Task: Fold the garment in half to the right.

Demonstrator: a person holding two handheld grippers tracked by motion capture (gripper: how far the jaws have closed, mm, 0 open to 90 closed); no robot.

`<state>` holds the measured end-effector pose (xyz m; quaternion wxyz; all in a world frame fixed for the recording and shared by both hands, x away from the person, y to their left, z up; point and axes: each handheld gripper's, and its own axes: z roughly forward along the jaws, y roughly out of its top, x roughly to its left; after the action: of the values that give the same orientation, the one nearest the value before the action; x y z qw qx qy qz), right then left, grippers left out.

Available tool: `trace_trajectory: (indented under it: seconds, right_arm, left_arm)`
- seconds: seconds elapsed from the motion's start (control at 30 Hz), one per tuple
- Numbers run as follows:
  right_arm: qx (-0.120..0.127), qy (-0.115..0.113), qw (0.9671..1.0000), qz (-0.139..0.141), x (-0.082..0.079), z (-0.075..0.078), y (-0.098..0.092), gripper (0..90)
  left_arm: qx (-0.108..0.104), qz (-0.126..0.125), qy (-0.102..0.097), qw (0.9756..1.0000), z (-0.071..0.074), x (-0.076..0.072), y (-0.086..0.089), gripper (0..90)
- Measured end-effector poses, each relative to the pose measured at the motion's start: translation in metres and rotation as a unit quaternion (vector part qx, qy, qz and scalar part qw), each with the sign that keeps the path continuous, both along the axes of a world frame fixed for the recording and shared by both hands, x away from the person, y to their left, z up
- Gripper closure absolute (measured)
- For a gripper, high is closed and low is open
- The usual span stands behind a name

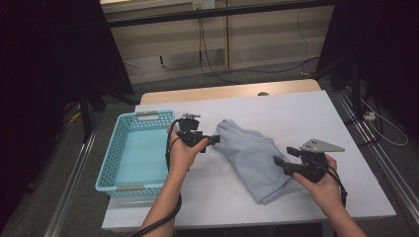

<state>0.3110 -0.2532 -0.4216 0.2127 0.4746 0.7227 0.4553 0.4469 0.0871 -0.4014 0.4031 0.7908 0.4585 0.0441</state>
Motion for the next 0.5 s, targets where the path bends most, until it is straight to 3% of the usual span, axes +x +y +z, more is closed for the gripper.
trace_trajectory:
  seconds: [0.2,0.33,0.5]
  right_arm:
    - [0.013,-0.001,0.9999,0.010,0.020,0.006,0.007,49.8]
    - [0.011,0.015,0.9996,0.020,0.031,0.004,0.013,57.5]
    - [0.004,0.038,0.9986,0.036,0.041,-0.006,0.017,79.8]
  left_arm:
    - [0.001,-0.009,-0.007,0.9999,-0.005,-0.007,0.000,20.6]
    - [0.005,-0.020,-0.014,0.9997,-0.008,-0.014,0.000,20.0]
    - [-0.001,-0.024,-0.012,0.9996,-0.014,-0.022,0.000,19.3]
